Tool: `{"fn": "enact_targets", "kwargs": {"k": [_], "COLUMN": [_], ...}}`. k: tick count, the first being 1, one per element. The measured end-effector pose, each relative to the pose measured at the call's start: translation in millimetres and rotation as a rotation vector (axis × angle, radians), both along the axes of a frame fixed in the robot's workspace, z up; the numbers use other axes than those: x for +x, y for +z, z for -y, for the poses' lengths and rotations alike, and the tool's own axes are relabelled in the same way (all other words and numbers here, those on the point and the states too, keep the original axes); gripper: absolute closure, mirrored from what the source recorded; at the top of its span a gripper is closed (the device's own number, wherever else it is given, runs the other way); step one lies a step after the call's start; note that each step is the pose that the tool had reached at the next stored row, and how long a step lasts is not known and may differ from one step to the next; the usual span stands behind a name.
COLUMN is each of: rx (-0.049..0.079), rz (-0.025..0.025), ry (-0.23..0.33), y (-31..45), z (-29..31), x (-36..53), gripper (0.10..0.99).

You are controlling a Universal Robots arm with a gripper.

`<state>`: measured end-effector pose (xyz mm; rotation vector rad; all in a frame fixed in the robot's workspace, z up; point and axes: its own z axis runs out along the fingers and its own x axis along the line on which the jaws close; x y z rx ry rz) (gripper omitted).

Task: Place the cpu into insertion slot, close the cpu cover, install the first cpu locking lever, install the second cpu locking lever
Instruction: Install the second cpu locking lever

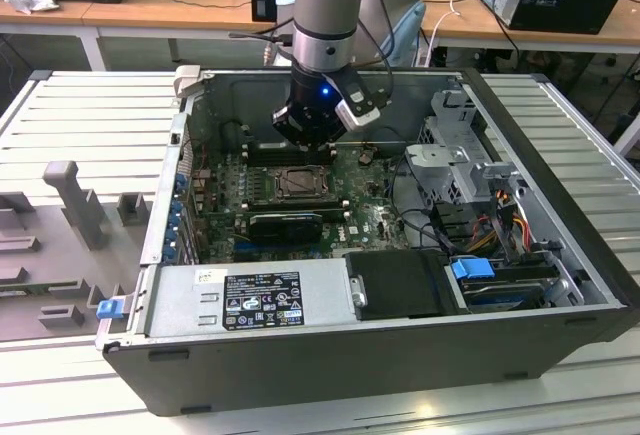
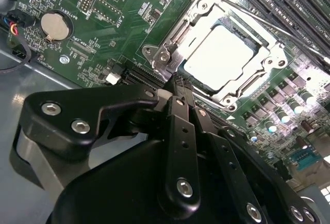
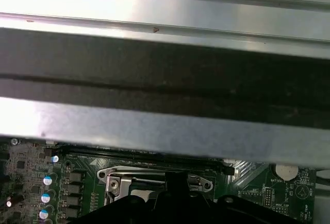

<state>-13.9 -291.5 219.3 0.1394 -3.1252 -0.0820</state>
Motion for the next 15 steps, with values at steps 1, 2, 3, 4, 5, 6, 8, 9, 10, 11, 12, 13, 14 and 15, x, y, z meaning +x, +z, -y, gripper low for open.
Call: {"fn": "enact_targets", "kwargs": {"k": [1,2,3,4,5,6,8,9,10,11,12,13,14,15], "rx": [0.000,0.000,0.000,0.000,0.000,0.000,0.000,0.000,0.000,0.000,0.000,0.000,0.000,0.000], "rz": [0.0001,0.0001,0.0000,-0.0002,0.0000,0.0000,0.0000,0.0000,0.0000,0.0000,0.0000,0.0000,0.0000,0.0001], "ry": [0.000,0.000,0.000,0.000,0.000,0.000,0.000,0.000,0.000,0.000,0.000,0.000,0.000,0.000], "y": [0.0,0.0,0.4,0.8,1.3,2.1,3.6,4.1,4.8,5.3,5.8,6.4,6.8,7.0], "z": [0.6,0.8,0.9,1.0,1.0,1.0,1.0,1.0,1.0,1.0,1.0,1.0,1.0,0.9], "x": [0.0,0.0,0.0,0.0,0.0,0.0,0.0,0.0,0.0,0.0,0.0,0.0,0.0,0.0], "gripper": [0.980,0.980,0.980,0.980,0.980,0.980,0.980,0.980,0.980,0.980,0.980,0.980,0.980,0.980]}}
